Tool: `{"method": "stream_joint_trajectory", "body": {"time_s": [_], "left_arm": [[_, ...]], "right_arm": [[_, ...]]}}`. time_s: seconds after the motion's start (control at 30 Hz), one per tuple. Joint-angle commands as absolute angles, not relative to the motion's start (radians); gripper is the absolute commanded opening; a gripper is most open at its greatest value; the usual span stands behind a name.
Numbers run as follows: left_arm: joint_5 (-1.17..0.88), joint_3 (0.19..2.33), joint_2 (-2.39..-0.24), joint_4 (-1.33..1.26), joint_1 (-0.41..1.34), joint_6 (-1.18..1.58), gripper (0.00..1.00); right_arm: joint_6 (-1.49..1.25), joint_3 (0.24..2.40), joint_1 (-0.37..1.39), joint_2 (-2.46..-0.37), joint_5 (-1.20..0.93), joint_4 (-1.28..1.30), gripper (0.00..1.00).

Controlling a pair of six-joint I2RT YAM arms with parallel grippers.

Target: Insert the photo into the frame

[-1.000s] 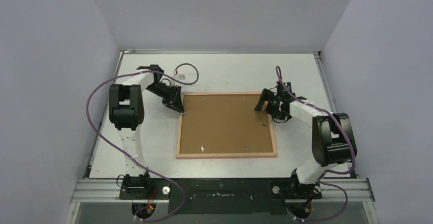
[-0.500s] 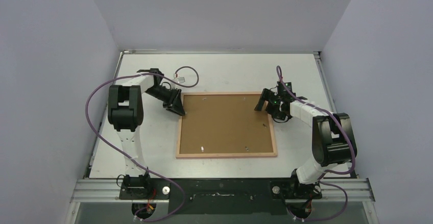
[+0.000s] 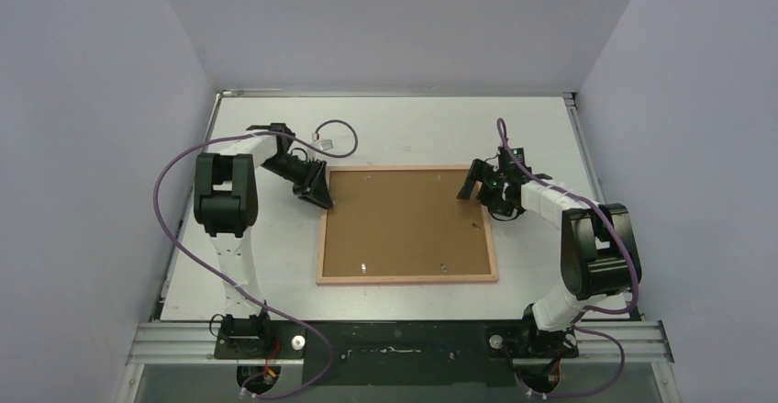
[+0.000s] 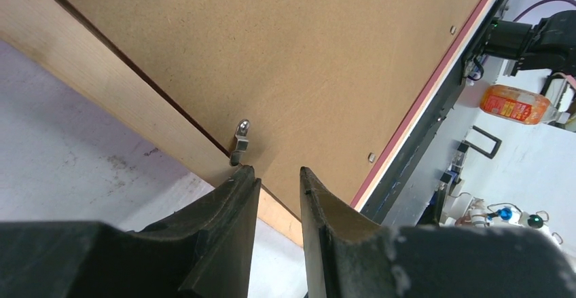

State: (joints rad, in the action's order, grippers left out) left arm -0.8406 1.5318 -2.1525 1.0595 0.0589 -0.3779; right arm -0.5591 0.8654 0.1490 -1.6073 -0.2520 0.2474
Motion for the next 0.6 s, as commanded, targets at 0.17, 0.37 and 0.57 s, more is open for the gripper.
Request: {"method": "stream_joint_trajectory", "body": {"time_s": [0.17,0.37,0.57], "left_arm": [[-0.793,1.679,-2.153,1.107,0.041,-0.416,0.28],[-0.798,1.680,-2.189,1.091,0.054,-0.404,0.28],[-0.795,1.618,-2.176,1.061,0.067,-0.401,0.28]], "right_arm": [[-0.574,0.848,0.142,-1.557,-0.280,0.212,0.95],[-0.574,0.842,0.140,-1.549,-0.282,0.211,0.95],[-0.575,0.842,0.140,-1.551,-0.284,0.207,0.95]]}}
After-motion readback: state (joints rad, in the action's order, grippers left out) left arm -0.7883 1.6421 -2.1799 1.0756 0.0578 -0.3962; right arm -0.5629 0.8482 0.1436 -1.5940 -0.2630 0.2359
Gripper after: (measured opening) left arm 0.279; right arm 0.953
